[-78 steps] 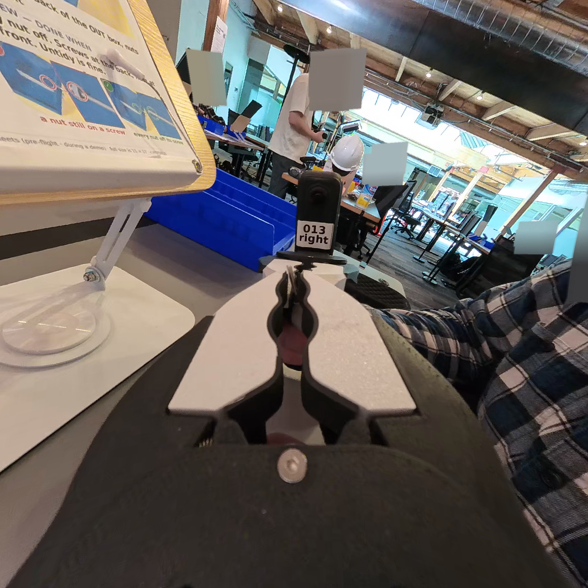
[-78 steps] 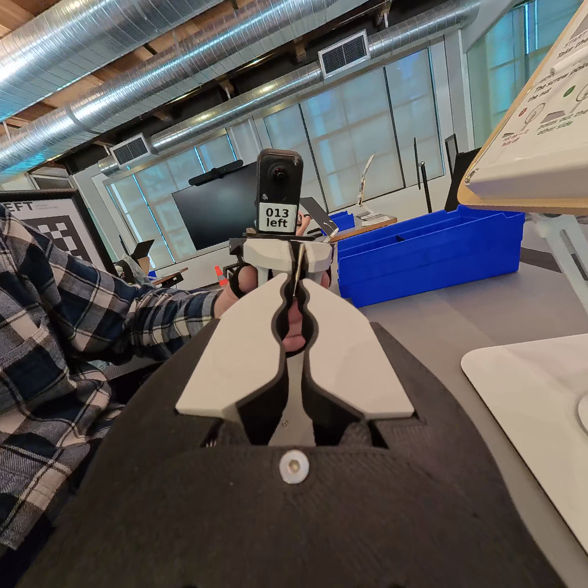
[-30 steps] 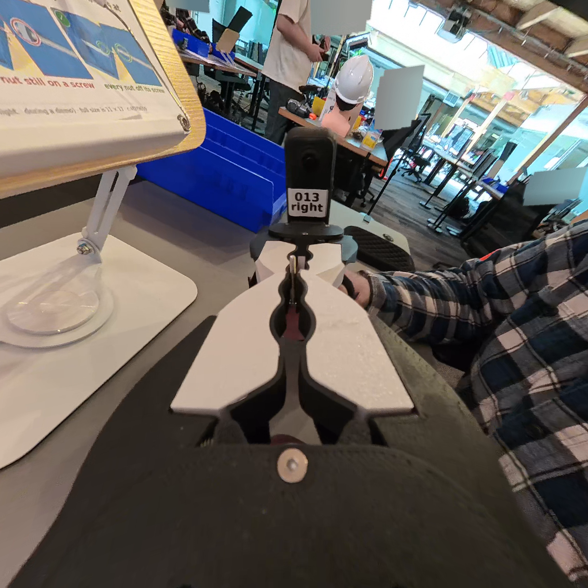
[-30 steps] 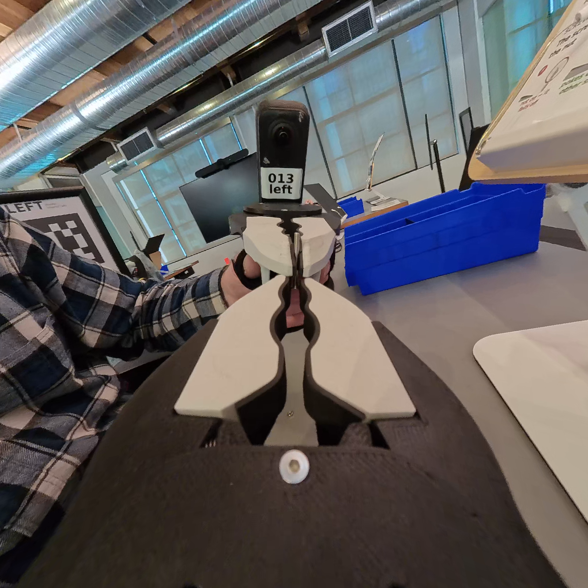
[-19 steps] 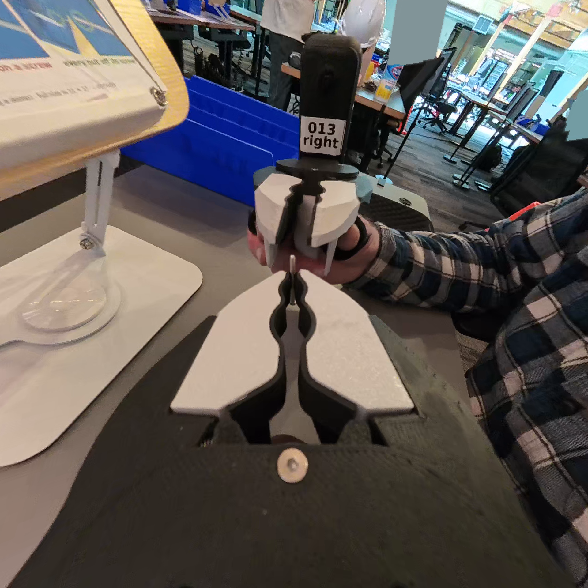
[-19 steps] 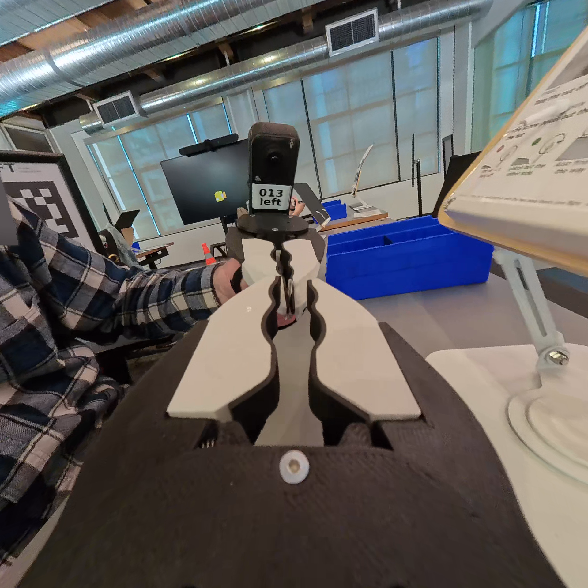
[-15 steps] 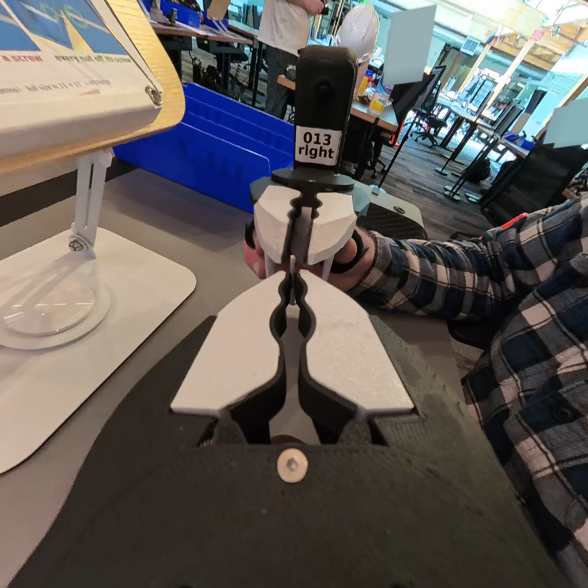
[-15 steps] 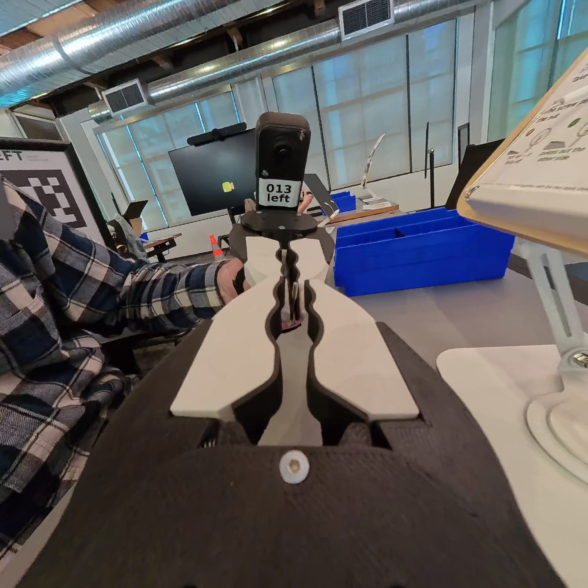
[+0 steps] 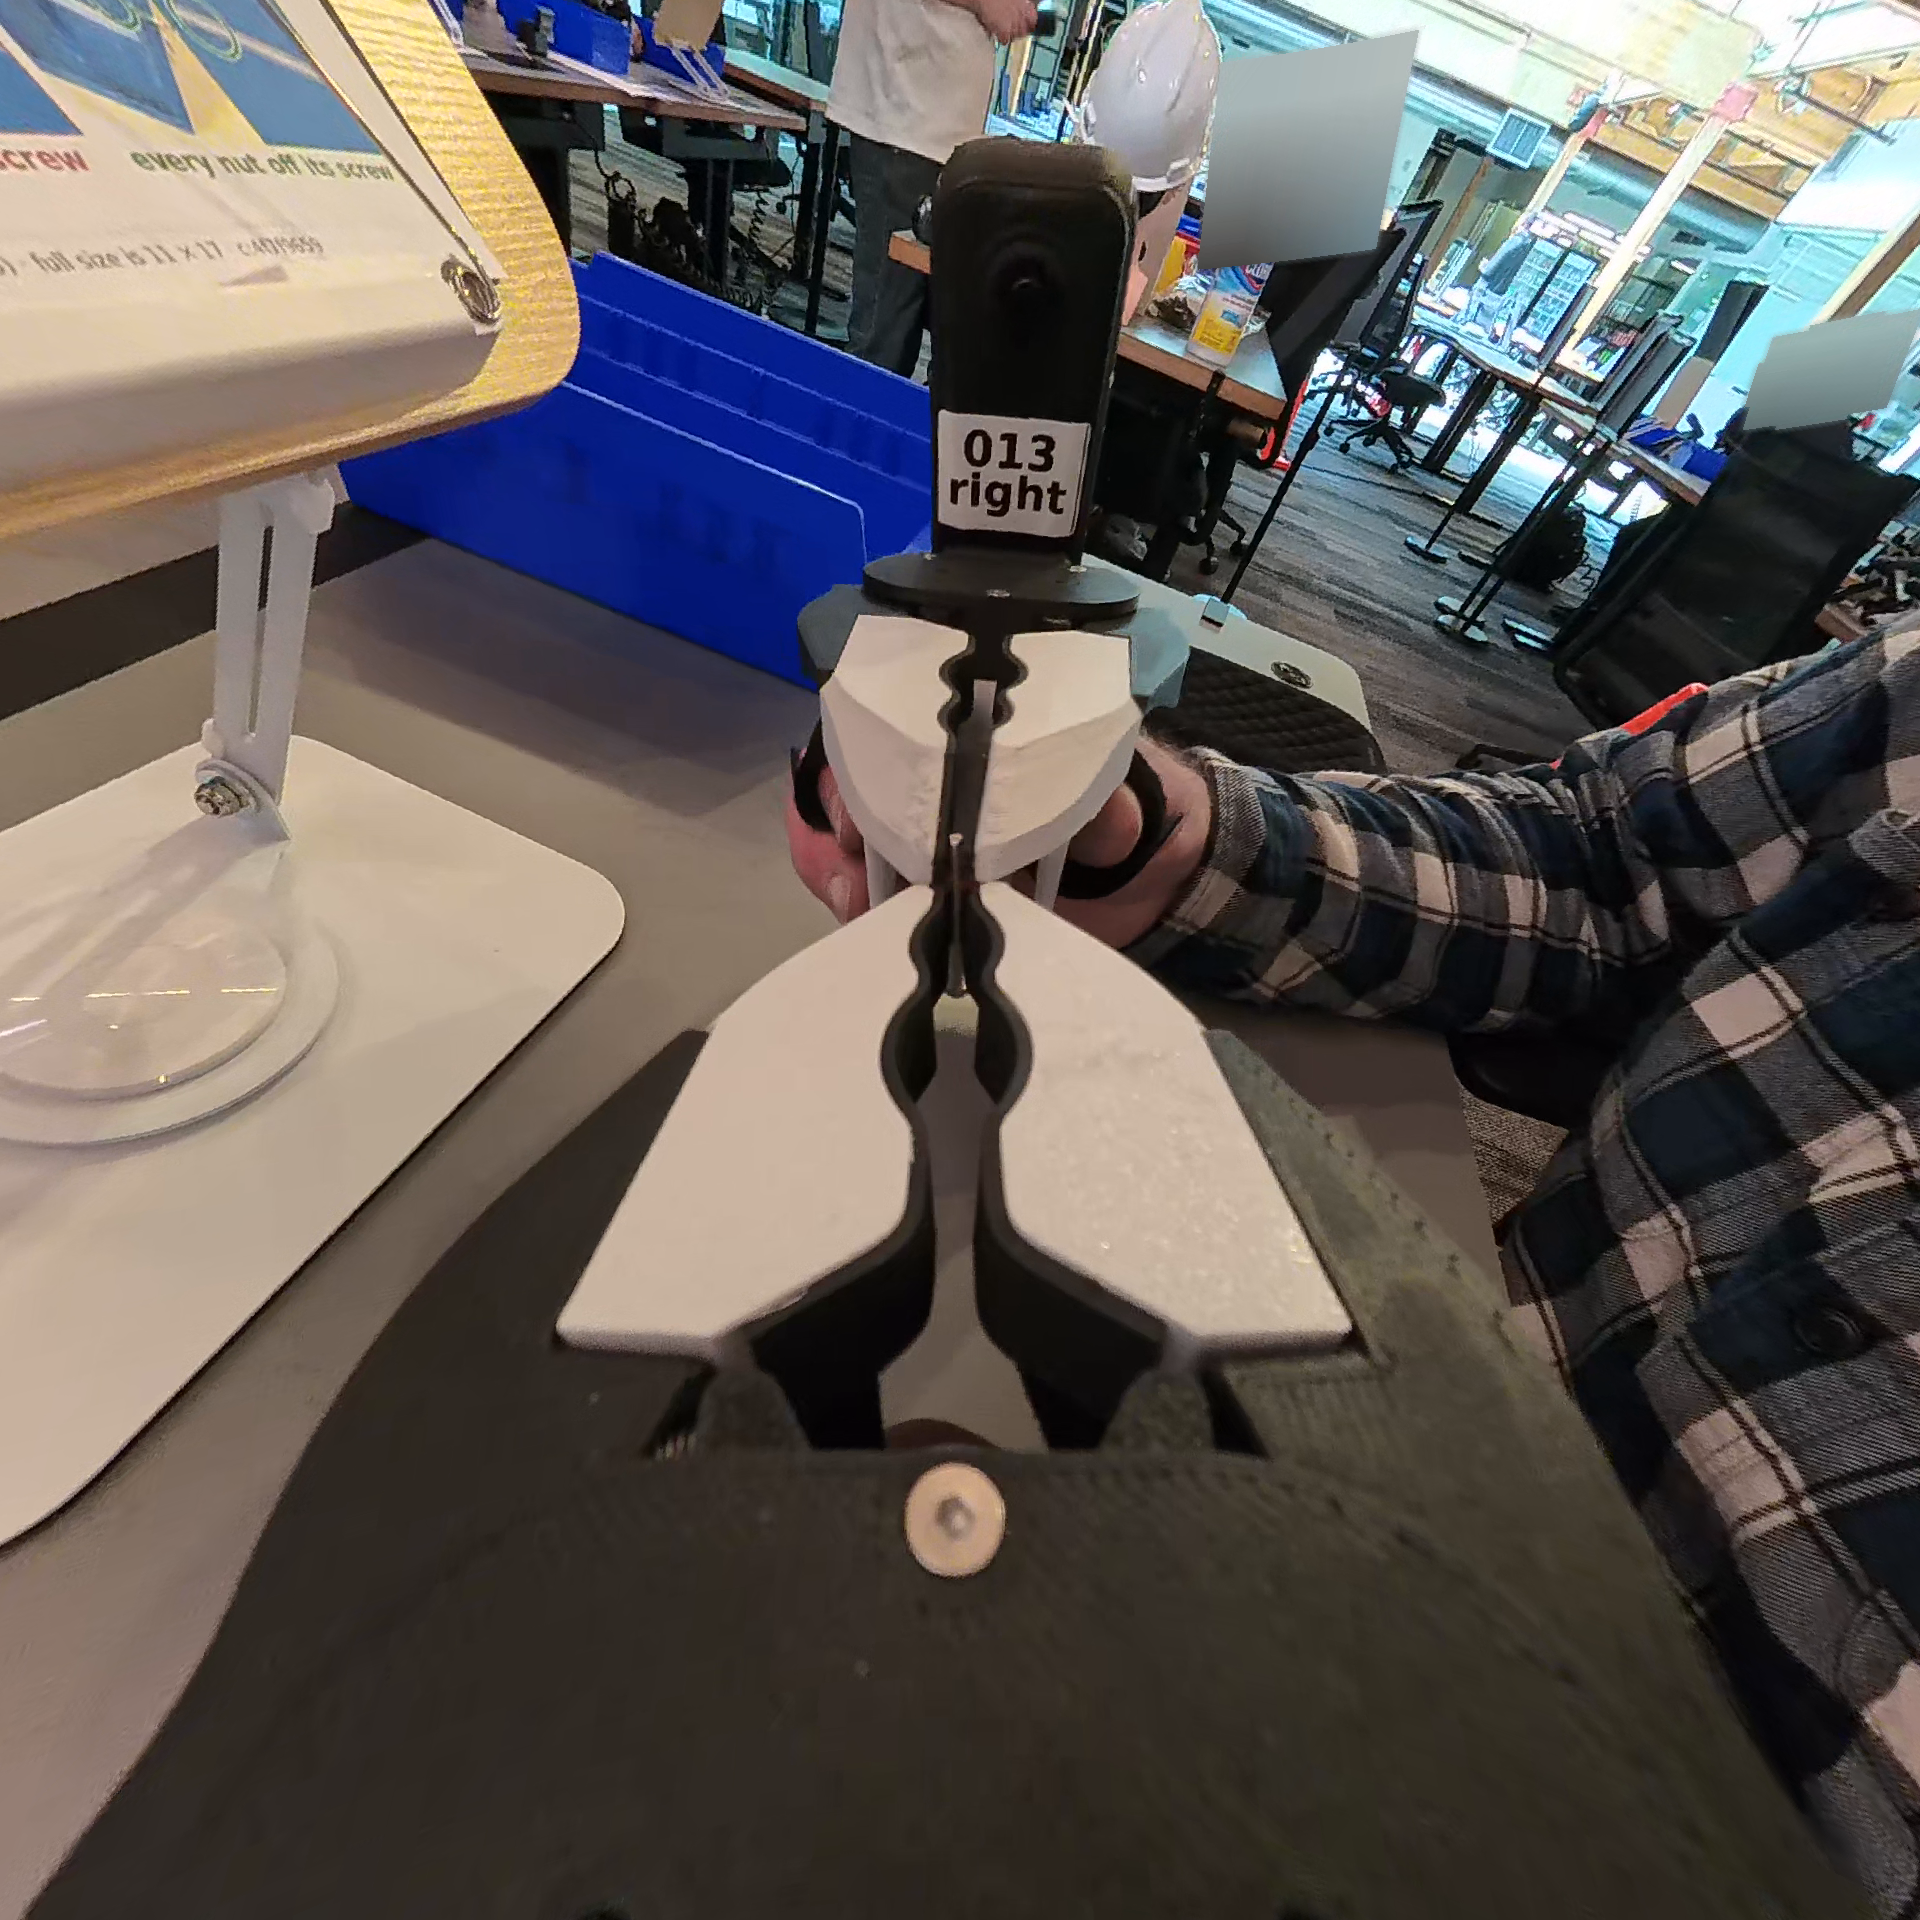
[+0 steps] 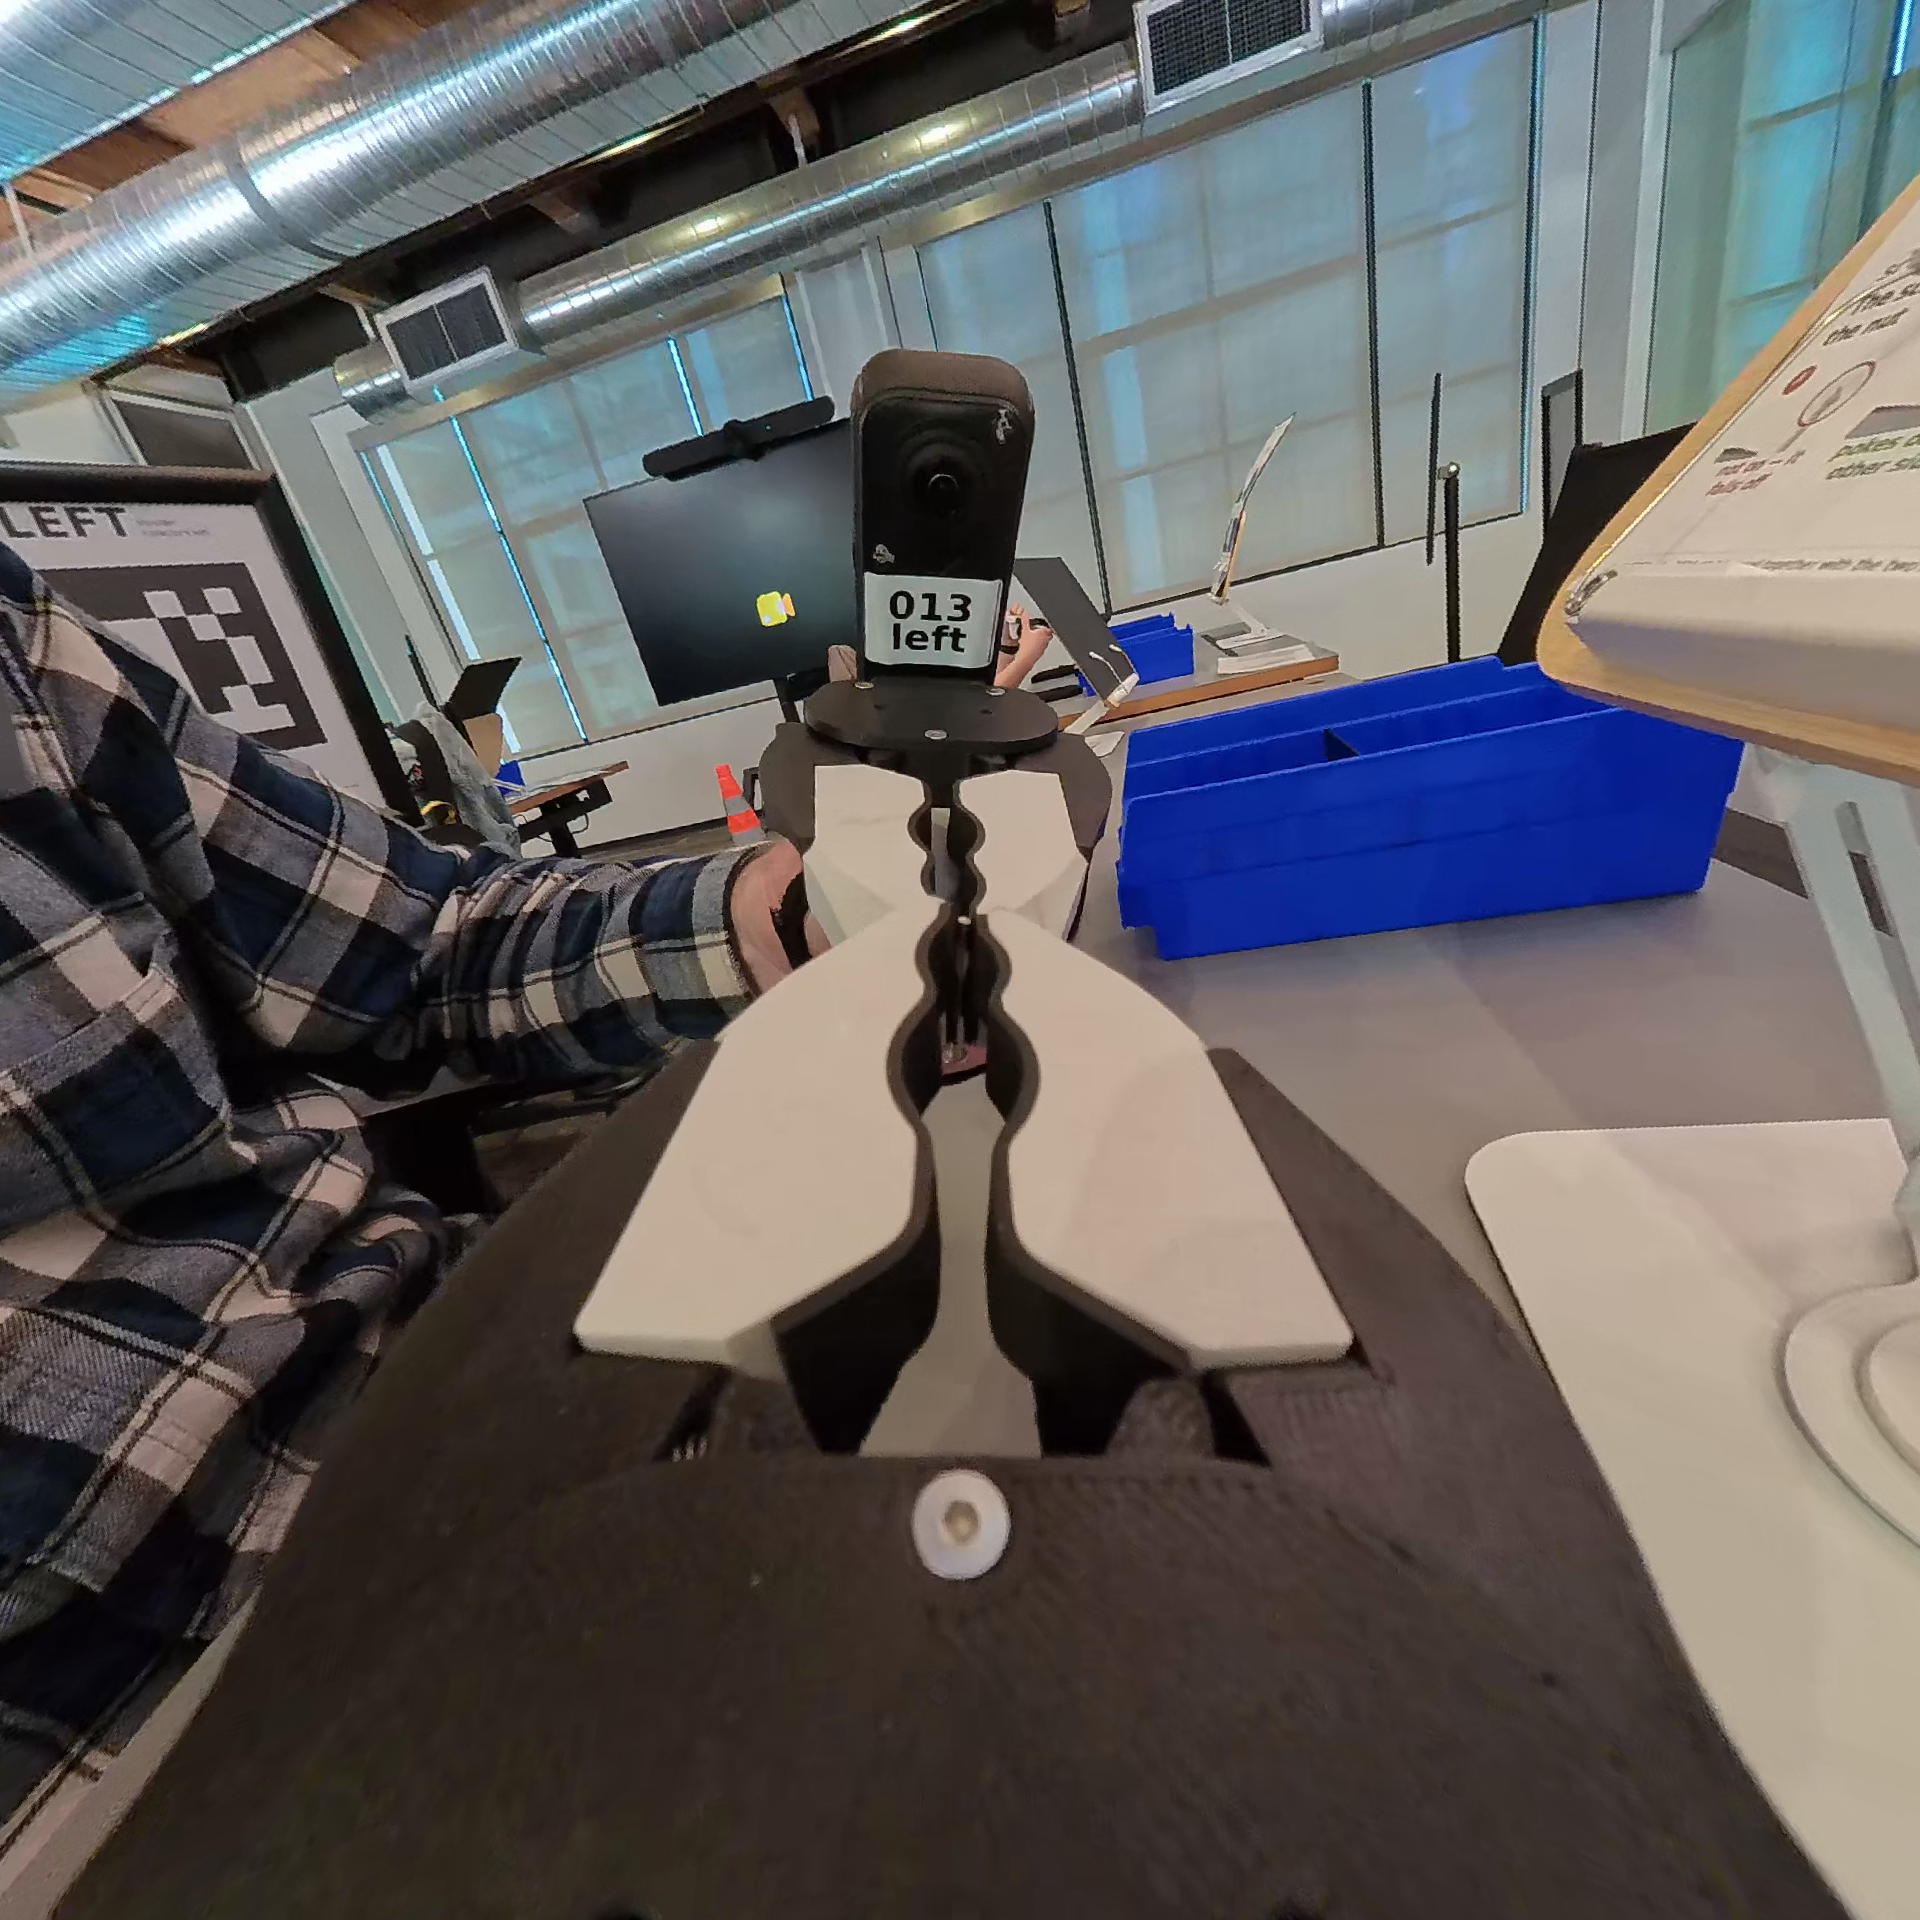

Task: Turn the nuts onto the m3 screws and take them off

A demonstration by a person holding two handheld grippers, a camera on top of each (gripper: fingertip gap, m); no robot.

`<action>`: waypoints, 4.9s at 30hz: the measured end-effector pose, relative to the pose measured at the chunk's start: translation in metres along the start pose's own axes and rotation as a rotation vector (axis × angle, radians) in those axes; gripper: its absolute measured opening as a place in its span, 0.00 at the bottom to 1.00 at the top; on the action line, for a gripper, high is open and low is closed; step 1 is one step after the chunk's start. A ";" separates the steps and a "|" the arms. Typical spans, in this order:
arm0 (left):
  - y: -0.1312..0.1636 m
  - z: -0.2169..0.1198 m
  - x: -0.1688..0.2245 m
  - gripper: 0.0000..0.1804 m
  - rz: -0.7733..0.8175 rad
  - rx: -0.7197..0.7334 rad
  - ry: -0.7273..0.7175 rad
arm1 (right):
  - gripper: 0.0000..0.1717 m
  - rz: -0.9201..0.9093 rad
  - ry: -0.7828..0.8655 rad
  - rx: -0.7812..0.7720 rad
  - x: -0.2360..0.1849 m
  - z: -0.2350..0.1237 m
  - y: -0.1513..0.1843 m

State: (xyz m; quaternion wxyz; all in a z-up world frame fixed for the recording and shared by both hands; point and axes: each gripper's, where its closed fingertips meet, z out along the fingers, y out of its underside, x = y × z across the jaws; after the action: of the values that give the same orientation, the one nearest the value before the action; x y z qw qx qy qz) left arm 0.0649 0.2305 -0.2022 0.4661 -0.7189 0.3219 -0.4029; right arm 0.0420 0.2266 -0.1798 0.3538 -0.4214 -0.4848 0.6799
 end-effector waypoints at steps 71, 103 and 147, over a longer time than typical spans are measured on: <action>0.014 -0.066 -0.087 0.01 0.152 0.152 -0.088 | 0.06 -0.254 0.041 -1.194 -0.013 0.035 0.176; 0.013 -0.066 -0.084 0.01 0.159 0.147 -0.074 | 0.03 -0.203 0.171 -1.262 -0.015 0.039 0.178; 0.030 -0.028 -0.034 0.01 0.217 0.057 0.103 | 0.03 -0.316 0.162 -0.971 0.024 0.026 0.021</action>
State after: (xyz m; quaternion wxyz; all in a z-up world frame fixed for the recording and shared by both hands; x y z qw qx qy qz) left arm 0.0219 0.2368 -0.2333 0.5100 -0.6446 0.4098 -0.3955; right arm 0.0074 0.2327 -0.2005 0.2522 -0.5099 -0.7734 0.2797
